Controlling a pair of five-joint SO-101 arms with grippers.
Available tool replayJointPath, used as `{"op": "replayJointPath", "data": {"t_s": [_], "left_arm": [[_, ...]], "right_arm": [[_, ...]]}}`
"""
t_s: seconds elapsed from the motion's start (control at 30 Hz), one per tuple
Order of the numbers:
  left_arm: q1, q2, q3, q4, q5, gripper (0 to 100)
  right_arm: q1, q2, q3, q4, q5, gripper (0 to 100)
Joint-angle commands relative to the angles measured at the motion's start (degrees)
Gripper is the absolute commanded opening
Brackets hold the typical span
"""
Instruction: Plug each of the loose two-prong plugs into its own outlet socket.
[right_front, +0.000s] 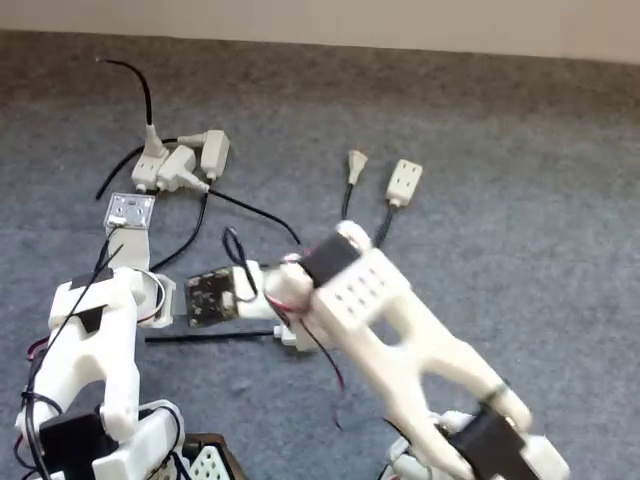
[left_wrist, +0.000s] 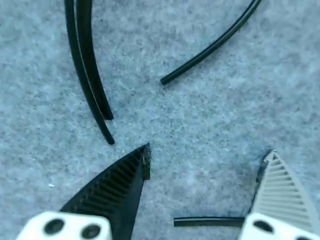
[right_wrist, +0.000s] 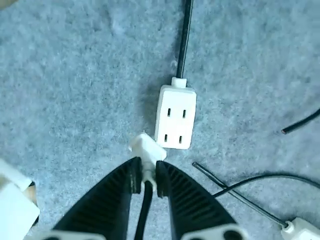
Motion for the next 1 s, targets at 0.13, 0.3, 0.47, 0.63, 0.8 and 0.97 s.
{"op": "replayJointPath", "data": {"t_s": [0.13,0.3,0.47,0.63,0.8,0.97], "left_arm": [[1.8,0.2,0.3,-1.0,-3.4,32],[1.8,0.2,0.3,-1.0,-3.5,32],[1.8,0.2,0.3,-1.0,-3.5,32],[1.8,0.2,0.3,-1.0,-3.5,32],[1.8,0.2,0.3,-1.0,-3.5,32],[1.8,0.2,0.3,-1.0,-3.5,32]], "right_arm": [[2.8,13.9,-20.6,7.3,8.9,0.6],[4.6,16.1,-26.6,10.7,15.6,0.6],[5.8,16.3,-26.4,10.8,19.0,0.6],[5.6,15.9,-22.2,10.4,20.8,0.6],[3.6,16.0,-20.6,10.3,23.5,0.6],[1.3,16.2,-20.8,5.1,22.1,0.7]]}}
